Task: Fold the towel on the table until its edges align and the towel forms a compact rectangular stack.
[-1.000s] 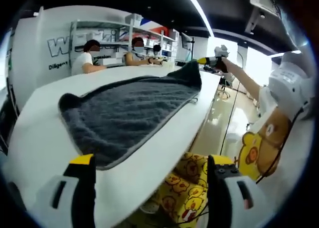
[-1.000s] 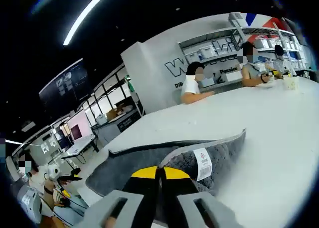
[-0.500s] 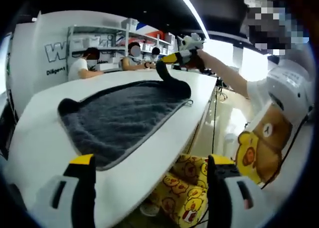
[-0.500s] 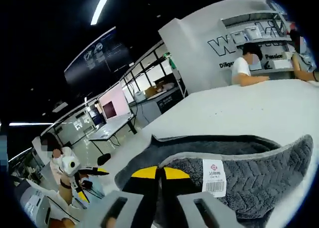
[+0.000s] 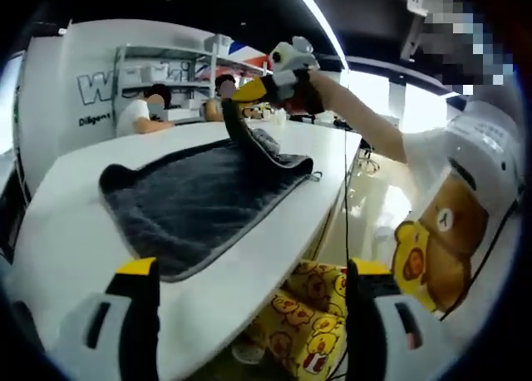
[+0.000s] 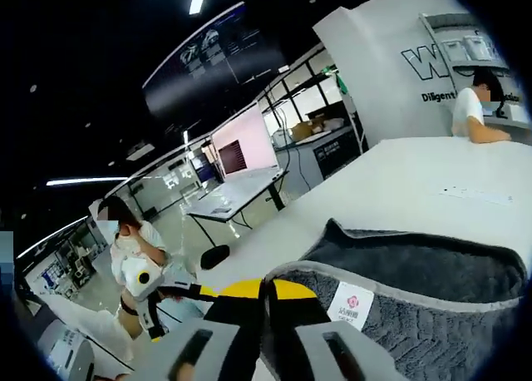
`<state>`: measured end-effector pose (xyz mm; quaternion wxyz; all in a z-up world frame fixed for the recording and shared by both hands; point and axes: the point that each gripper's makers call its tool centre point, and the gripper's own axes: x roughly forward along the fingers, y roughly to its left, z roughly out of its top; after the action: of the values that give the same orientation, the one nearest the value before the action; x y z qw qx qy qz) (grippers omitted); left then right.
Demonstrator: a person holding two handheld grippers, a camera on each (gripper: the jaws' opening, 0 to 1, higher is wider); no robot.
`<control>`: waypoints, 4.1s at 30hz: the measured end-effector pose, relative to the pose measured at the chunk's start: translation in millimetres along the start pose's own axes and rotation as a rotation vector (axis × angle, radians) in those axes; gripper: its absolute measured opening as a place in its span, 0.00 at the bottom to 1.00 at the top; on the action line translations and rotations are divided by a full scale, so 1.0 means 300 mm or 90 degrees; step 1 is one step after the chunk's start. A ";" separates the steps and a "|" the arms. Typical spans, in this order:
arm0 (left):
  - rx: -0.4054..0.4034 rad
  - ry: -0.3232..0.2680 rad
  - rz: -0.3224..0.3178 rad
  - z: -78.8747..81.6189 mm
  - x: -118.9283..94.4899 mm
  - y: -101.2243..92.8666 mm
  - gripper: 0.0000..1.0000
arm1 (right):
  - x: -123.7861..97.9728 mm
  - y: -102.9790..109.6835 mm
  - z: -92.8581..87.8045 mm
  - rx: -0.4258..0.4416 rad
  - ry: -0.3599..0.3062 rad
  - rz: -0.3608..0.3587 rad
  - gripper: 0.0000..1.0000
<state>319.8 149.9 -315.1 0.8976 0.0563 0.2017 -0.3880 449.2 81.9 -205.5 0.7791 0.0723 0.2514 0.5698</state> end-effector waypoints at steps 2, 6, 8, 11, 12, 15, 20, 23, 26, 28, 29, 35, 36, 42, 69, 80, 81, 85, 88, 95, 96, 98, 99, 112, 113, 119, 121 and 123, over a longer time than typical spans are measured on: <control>0.000 -0.004 0.001 0.001 -0.008 -0.001 0.98 | 0.044 0.035 -0.009 -0.003 0.012 0.017 0.02; -0.002 -0.007 0.006 -0.002 -0.024 0.005 0.98 | 0.121 0.095 -0.045 -0.016 0.049 0.046 0.02; -0.005 -0.012 0.010 -0.001 -0.031 0.011 0.98 | 0.161 0.113 -0.065 -0.029 0.065 0.049 0.02; -0.009 -0.016 0.014 -0.002 -0.038 0.015 0.98 | 0.222 0.140 -0.104 -0.028 0.091 0.064 0.02; -0.010 -0.017 0.014 -0.003 -0.040 0.015 0.98 | 0.234 0.148 -0.111 -0.028 0.094 0.068 0.02; -0.013 -0.019 0.015 -0.007 -0.045 0.014 0.98 | 0.257 0.180 -0.109 -0.030 0.096 0.084 0.02; -0.019 -0.023 0.022 -0.013 -0.064 0.022 0.98 | 0.280 0.212 -0.068 -0.043 0.086 0.093 0.02; -0.024 -0.024 0.027 -0.018 -0.066 0.029 0.98 | 0.328 0.192 -0.136 -0.062 0.136 0.077 0.02; -0.029 -0.025 0.028 -0.023 -0.065 0.031 0.98 | 0.380 0.174 -0.220 -0.060 0.181 0.071 0.02; -0.030 -0.026 0.026 -0.024 -0.064 0.028 0.98 | 0.408 0.161 -0.268 -0.064 0.202 0.063 0.02; -0.031 -0.027 0.025 -0.025 -0.064 0.025 0.98 | 0.422 0.157 -0.283 -0.067 0.205 0.059 0.02; -0.034 -0.032 0.027 -0.033 -0.075 0.034 0.98 | 0.439 0.193 -0.356 -0.070 0.236 0.067 0.02; -0.036 -0.034 0.029 -0.034 -0.077 0.037 0.98 | 0.434 0.202 -0.348 -0.073 0.232 0.070 0.02; -0.039 -0.039 0.031 -0.045 -0.083 0.045 0.98 | 0.429 0.248 -0.304 -0.085 0.219 0.091 0.02; -0.046 -0.044 0.041 -0.043 -0.093 0.048 0.98 | 0.291 0.201 -0.224 -0.221 0.142 0.040 0.25; -0.043 -0.055 0.035 -0.015 -0.071 0.041 0.98 | -0.370 0.036 -0.167 -0.203 -0.091 -0.153 0.29; -0.042 -0.056 0.035 -0.010 -0.065 0.042 0.97 | -0.420 0.014 -0.186 -0.199 -0.102 -0.181 0.29; -0.027 -0.040 0.049 -0.010 -0.038 0.050 0.98 | -0.552 -0.052 -0.313 -0.173 -0.088 -0.255 0.33; -0.026 -0.034 0.044 -0.007 -0.025 0.041 0.98 | -0.613 -0.074 -0.413 -0.137 -0.081 -0.267 0.40; -0.018 -0.027 0.043 0.012 -0.019 0.006 0.98 | -0.679 -0.091 -0.533 -0.159 -0.077 -0.299 0.78; -0.018 -0.025 0.045 0.011 -0.020 0.003 0.98 | -0.685 -0.091 -0.539 -0.181 -0.076 -0.305 0.86; -0.018 -0.021 0.048 0.008 -0.023 -0.002 0.98 | -0.692 -0.089 -0.564 -0.225 -0.053 -0.309 0.93; -0.019 -0.020 0.049 0.007 -0.024 -0.004 0.98 | -0.689 -0.081 -0.573 -0.238 -0.045 -0.300 0.98; -0.034 -0.013 0.073 -0.010 -0.043 -0.004 0.98 | -0.676 -0.094 -0.637 -0.182 -0.026 -0.265 1.00; -0.035 -0.013 0.073 -0.010 -0.043 -0.002 0.98 | -0.677 -0.094 -0.639 -0.182 -0.023 -0.265 1.00; -0.034 -0.014 0.070 -0.007 -0.036 -0.007 0.98 | -0.680 -0.080 -0.623 -0.170 -0.046 -0.249 1.00; -0.033 -0.014 0.068 -0.006 -0.034 -0.009 0.98 | -0.681 -0.079 -0.622 -0.175 -0.044 -0.250 1.00; -0.032 -0.014 0.067 -0.005 -0.033 -0.010 0.98 | -0.683 -0.081 -0.621 -0.178 -0.041 -0.254 1.00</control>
<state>311.0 154.9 -312.3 0.9200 0.0401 0.1979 -0.3359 335.7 -148.2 -312.7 0.8861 -0.0692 0.1543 0.4316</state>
